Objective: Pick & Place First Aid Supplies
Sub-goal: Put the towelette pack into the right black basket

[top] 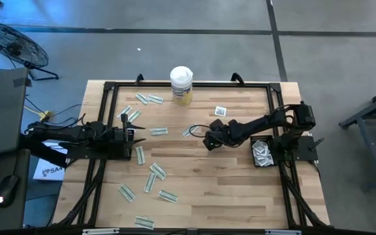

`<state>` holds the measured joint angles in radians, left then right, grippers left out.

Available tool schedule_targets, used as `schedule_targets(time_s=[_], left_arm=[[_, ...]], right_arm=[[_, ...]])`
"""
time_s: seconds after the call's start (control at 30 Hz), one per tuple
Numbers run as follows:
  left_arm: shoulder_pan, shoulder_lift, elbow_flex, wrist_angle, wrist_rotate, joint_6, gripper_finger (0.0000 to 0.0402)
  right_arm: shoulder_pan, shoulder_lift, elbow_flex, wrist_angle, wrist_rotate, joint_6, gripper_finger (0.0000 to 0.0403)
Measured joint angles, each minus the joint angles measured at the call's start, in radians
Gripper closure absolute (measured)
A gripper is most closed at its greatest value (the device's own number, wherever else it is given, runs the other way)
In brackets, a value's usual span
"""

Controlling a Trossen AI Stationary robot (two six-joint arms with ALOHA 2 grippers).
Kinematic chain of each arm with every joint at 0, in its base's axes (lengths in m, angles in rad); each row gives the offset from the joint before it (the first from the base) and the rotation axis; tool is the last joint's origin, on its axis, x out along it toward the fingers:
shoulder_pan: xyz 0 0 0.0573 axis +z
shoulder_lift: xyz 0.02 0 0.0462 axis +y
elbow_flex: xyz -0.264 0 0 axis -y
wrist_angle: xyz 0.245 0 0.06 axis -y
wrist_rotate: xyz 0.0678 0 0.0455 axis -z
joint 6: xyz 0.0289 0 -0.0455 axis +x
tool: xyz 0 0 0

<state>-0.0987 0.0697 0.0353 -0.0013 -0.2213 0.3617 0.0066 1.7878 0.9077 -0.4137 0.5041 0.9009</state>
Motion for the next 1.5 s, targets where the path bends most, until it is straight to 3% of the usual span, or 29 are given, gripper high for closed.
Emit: schedule_targets(time_s=[0.33,0.87,1.5], left_arm=[[0.0,0.0,0.0,0.0,0.0,0.0,0.0195],[0.0,0.0,0.0,0.0,0.0,0.0,0.0195],[0.0,0.0,0.0,0.0,0.0,0.0,0.0195]], right_arm=[[-0.002,-0.003,-0.022,-0.019,-0.032,-0.01,0.0288],[-0.001,-0.003,-0.038,0.028,-0.065,-0.124,0.0397],[-0.002,0.003,0.143,-0.115,-0.12,-0.214,0.0402]])
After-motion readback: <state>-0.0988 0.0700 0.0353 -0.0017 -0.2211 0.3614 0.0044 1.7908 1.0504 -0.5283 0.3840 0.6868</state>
